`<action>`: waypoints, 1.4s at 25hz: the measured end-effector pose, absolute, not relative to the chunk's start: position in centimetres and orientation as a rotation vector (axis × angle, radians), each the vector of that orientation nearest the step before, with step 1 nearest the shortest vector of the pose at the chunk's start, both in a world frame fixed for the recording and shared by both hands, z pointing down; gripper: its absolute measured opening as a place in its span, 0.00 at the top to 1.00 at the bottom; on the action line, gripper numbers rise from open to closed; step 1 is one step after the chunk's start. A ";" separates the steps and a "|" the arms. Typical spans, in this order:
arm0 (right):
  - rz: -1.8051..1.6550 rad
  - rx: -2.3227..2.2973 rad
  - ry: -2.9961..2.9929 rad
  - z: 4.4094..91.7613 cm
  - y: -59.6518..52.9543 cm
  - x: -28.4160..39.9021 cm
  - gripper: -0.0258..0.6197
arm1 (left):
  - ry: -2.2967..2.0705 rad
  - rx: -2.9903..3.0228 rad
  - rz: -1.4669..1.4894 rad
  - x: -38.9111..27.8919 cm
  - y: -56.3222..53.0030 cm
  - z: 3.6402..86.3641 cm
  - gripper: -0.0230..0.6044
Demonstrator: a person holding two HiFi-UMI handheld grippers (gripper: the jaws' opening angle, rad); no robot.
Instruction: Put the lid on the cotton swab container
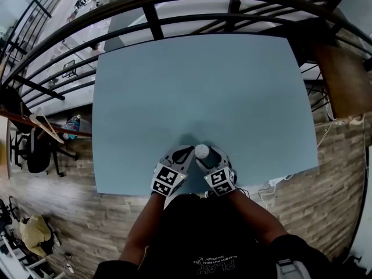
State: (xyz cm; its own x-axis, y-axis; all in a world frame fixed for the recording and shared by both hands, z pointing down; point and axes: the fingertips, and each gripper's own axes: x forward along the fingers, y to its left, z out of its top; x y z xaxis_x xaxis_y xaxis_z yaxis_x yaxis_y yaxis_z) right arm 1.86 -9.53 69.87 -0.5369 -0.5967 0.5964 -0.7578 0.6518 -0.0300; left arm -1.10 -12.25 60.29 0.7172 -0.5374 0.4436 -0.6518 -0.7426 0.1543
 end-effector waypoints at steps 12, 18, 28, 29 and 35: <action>0.285 1.080 -2.429 60.4 -7.5 3.5 0.53 | -1.057 2.603 0.478 -3.1 -12.6 58.3 0.95; 0.228 1.239 -2.498 55.1 -10.0 4.5 0.70 | -1.083 2.585 0.353 -3.1 -12.9 56.3 0.95; 0.142 1.333 -2.560 49.5 -13.0 3.5 0.93 | -1.201 2.594 0.272 -4.5 -13.0 51.1 0.95; 0.134 1.338 -2.557 49.1 -13.2 3.6 0.93 | -1.211 2.598 0.263 -4.6 -12.9 50.5 0.95; 0.085 1.363 -2.565 47.9 -14.5 3.4 0.93 | -1.223 2.578 0.196 -5.5 -12.9 48.5 0.95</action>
State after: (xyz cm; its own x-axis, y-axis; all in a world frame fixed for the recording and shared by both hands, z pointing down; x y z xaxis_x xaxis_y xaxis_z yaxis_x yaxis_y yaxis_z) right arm 3.41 -14.52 47.86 -0.5385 -0.8097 0.2334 -0.8234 0.5644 0.0584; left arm -5.47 -12.94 48.51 0.6326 -0.7365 0.2396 -0.7745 -0.6025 0.1930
